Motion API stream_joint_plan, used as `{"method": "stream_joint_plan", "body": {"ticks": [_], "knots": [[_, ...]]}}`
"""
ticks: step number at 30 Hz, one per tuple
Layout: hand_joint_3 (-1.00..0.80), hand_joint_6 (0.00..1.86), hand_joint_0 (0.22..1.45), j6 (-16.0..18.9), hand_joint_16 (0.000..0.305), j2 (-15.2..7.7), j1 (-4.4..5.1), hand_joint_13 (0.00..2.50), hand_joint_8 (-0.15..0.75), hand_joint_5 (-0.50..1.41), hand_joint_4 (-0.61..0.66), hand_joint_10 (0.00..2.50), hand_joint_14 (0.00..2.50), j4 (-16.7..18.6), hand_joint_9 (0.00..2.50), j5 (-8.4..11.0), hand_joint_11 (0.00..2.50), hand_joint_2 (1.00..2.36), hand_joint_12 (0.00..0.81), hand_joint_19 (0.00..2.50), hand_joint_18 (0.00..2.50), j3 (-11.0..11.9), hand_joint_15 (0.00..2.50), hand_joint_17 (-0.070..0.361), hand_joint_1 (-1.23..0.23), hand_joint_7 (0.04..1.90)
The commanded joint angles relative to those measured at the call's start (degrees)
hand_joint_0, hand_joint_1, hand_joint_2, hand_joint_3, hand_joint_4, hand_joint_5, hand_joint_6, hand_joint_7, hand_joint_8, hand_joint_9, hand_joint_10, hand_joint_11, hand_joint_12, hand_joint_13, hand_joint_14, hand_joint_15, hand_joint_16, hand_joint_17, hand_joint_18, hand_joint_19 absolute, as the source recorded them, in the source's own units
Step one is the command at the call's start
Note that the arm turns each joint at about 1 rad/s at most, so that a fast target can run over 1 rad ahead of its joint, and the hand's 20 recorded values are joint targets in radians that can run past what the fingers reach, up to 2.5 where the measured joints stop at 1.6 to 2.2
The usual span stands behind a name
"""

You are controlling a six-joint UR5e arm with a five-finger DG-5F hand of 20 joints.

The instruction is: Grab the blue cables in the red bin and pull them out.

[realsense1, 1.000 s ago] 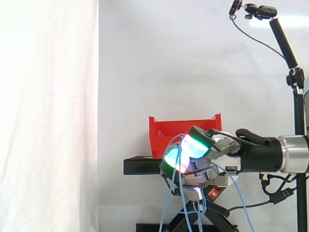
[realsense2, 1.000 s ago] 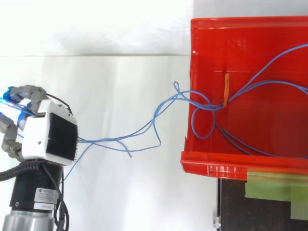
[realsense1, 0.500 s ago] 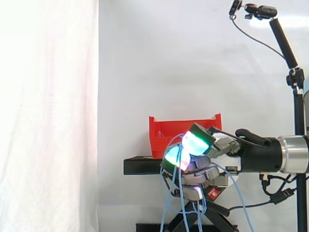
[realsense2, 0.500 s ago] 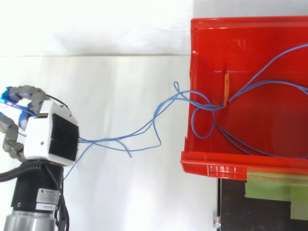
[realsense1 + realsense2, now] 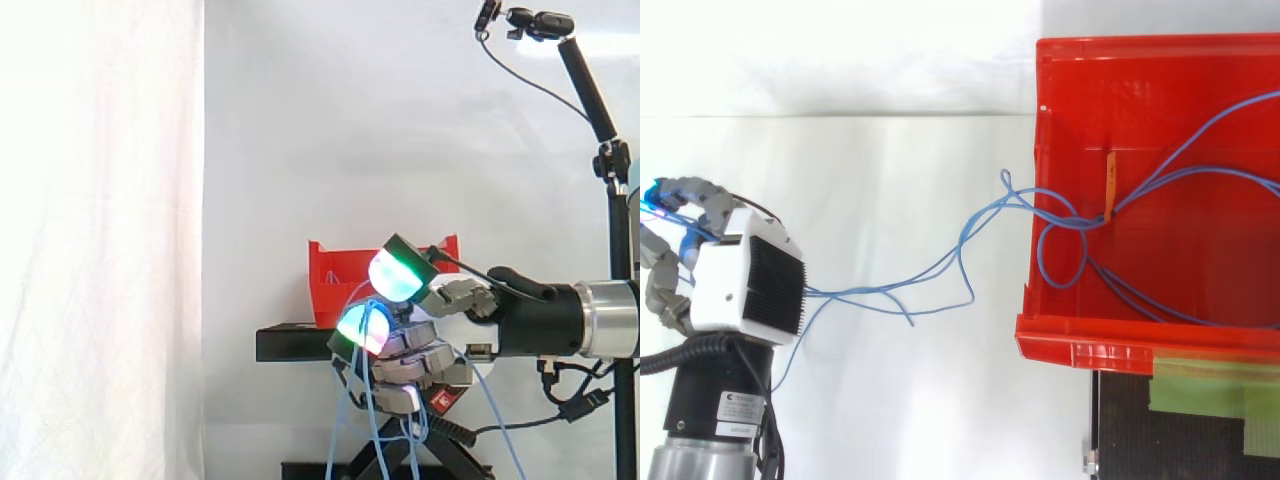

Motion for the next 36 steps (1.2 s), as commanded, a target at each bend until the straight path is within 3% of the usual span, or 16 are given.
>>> {"method": "stream_joint_plan", "body": {"ticks": [1,12,19,23,36], "knots": [[-1.0,0.67,0.65,-0.03,0.06,0.0,-0.02,0.96,0.312,0.61,0.17,2.5,1.41,0.0,0.68,-0.03,1.14,1.0,0.396,1.19,0.91,0.0,1.12,0.134,-0.68,0.54],[-1.0,0.74,0.66,-0.03,0.057,0.0,-0.02,1.01,0.303,0.67,0.15,2.5,1.34,-0.09,0.71,0.06,1.13,1.0,0.382,1.19,0.93,0.0,1.16,0.129,-0.73,0.54],[-1.0,0.93,0.78,-0.03,0.048,0.0,-0.02,1.04,0.258,0.71,0.09,2.5,1.2,-0.35,0.74,-0.03,1.22,1.0,0.335,1.22,0.9,0.0,1.27,0.109,-0.84,0.55],[-1.0,0.94,0.84,0.05,0.045,0.0,-0.02,1.05,0.251,0.71,0.08,2.5,1.16,-0.35,0.74,-0.03,1.26,1.0,0.323,1.23,0.9,0.0,1.32,0.102,-0.87,0.56],[-0.8,0.92,0.89,0.93,0.046,0.0,-0.11,1.03,0.251,0.51,0.1,2.5,1.17,-1.32,0.68,-0.03,1.28,1.01,0.332,1.22,0.88,0.0,1.33,0.104,-0.91,0.49]]}}
